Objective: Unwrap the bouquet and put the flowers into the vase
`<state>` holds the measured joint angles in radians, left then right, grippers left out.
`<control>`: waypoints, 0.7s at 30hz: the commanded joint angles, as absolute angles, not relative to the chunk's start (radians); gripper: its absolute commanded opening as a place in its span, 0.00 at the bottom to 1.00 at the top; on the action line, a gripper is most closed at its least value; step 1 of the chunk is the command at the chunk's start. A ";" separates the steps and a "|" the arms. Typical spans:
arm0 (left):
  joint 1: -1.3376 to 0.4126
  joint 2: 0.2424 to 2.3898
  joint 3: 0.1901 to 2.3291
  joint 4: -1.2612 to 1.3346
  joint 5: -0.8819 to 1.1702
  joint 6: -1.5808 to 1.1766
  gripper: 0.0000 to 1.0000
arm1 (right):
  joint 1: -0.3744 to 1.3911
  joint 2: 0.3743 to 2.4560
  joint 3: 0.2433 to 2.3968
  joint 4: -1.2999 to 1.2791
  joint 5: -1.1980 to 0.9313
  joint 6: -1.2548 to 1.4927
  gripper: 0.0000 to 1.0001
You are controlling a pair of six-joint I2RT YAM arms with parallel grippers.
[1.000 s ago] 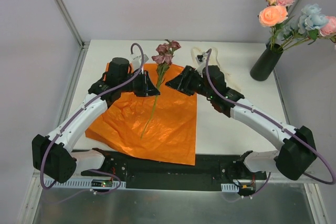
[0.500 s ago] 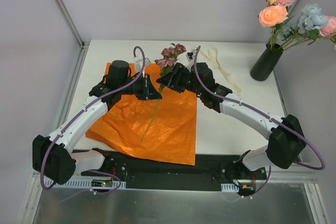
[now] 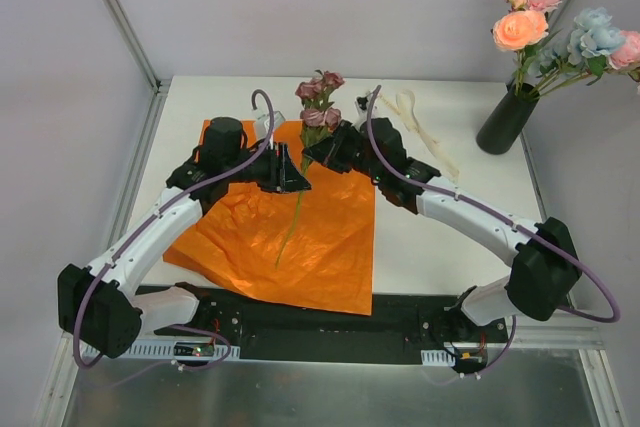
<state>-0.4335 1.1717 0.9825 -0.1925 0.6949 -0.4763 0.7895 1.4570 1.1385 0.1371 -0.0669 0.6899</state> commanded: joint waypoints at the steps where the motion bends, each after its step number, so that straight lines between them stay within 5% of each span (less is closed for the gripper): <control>1: -0.446 1.124 0.992 -0.248 0.696 -0.430 0.53 | 0.790 1.408 1.167 0.241 0.042 0.602 0.00; 8: -0.446 1.072 1.054 -0.448 0.637 -0.289 0.99 | 0.788 1.312 1.186 0.247 0.222 0.274 0.00; 21: -0.446 0.934 0.971 -0.526 0.258 -0.189 0.99 | 0.660 1.065 1.141 0.435 0.551 -0.385 0.00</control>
<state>-0.4393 0.9688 1.0050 -0.5144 0.4274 -0.2245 0.7231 1.1259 1.1370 0.3065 0.4492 -0.1822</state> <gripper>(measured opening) 0.990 0.042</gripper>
